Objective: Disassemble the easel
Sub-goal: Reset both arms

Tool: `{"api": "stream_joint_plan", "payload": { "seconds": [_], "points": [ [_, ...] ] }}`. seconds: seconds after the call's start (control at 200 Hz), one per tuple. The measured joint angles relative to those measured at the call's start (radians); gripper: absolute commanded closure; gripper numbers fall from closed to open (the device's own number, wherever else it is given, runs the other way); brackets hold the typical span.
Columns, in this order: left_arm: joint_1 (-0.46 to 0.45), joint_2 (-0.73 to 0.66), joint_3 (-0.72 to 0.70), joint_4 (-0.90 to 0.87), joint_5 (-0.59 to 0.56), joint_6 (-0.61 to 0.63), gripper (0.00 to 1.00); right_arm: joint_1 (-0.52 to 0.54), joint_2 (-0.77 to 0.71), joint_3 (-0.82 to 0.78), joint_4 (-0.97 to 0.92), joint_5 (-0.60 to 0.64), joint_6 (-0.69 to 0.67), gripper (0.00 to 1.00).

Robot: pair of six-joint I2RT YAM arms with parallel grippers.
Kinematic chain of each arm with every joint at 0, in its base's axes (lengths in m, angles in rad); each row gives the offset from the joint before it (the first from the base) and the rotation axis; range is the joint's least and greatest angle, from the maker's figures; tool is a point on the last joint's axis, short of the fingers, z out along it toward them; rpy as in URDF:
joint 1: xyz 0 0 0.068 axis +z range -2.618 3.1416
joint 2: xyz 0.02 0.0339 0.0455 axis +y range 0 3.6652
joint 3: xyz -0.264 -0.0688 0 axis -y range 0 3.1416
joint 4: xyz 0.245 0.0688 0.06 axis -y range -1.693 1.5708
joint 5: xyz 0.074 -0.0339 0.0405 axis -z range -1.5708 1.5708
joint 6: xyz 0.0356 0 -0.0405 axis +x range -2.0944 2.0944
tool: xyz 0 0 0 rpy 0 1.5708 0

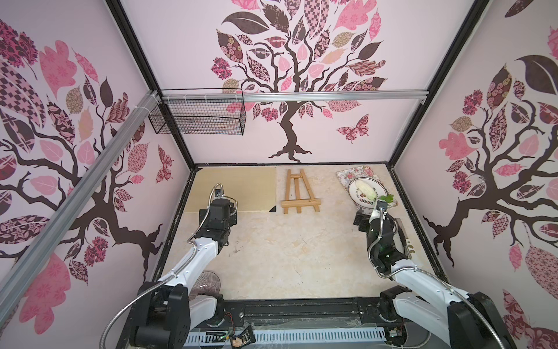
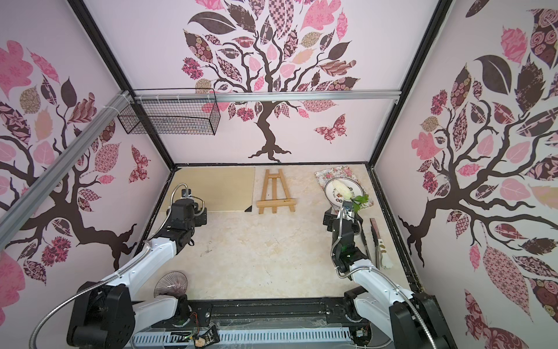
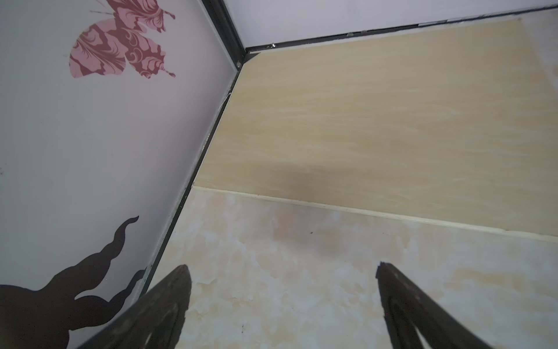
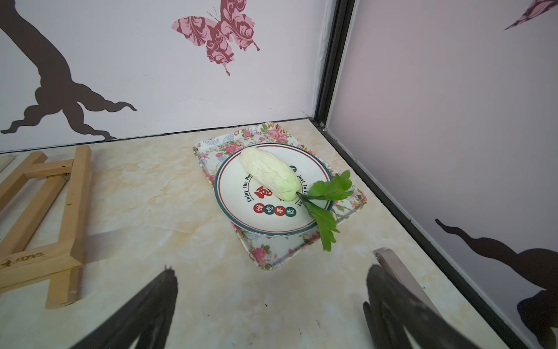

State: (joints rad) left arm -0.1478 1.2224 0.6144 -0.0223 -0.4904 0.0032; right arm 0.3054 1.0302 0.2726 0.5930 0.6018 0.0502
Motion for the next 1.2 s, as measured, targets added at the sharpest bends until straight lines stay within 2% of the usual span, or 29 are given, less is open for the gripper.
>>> {"api": "stream_joint_plan", "payload": {
  "seconds": [0.155, 0.335, 0.61, 0.87, 0.98, 1.2],
  "points": [
    [0.014, 0.075, -0.1, 0.19, -0.003, -0.006, 0.02, -0.009, 0.115, -0.021, 0.117, 0.007, -0.033, 0.0],
    [0.026, 0.168, -0.138, 0.378, 0.01, 0.006, 0.02, -0.012, 0.246, -0.019, 0.226, -0.015, -0.059, 0.0],
    [0.086, 0.286, -0.155, 0.68, 0.138, 0.004, 0.02, -0.036, 0.37, -0.023, 0.402, -0.043, -0.105, 0.0],
    [0.129, 0.315, -0.17, 0.776, 0.212, -0.027, 0.02, -0.092, 0.467, -0.023, 0.553, -0.151, -0.111, 0.0],
    [0.135, 0.343, -0.214, 0.874, 0.232, -0.03, 0.02, -0.1, 0.475, -0.023, 0.557, -0.18, -0.108, 0.0],
    [0.135, 0.36, -0.233, 0.921, 0.247, -0.03, 0.02, -0.138, 0.475, -0.023, 0.581, -0.248, -0.089, 0.0]
  ]
}}
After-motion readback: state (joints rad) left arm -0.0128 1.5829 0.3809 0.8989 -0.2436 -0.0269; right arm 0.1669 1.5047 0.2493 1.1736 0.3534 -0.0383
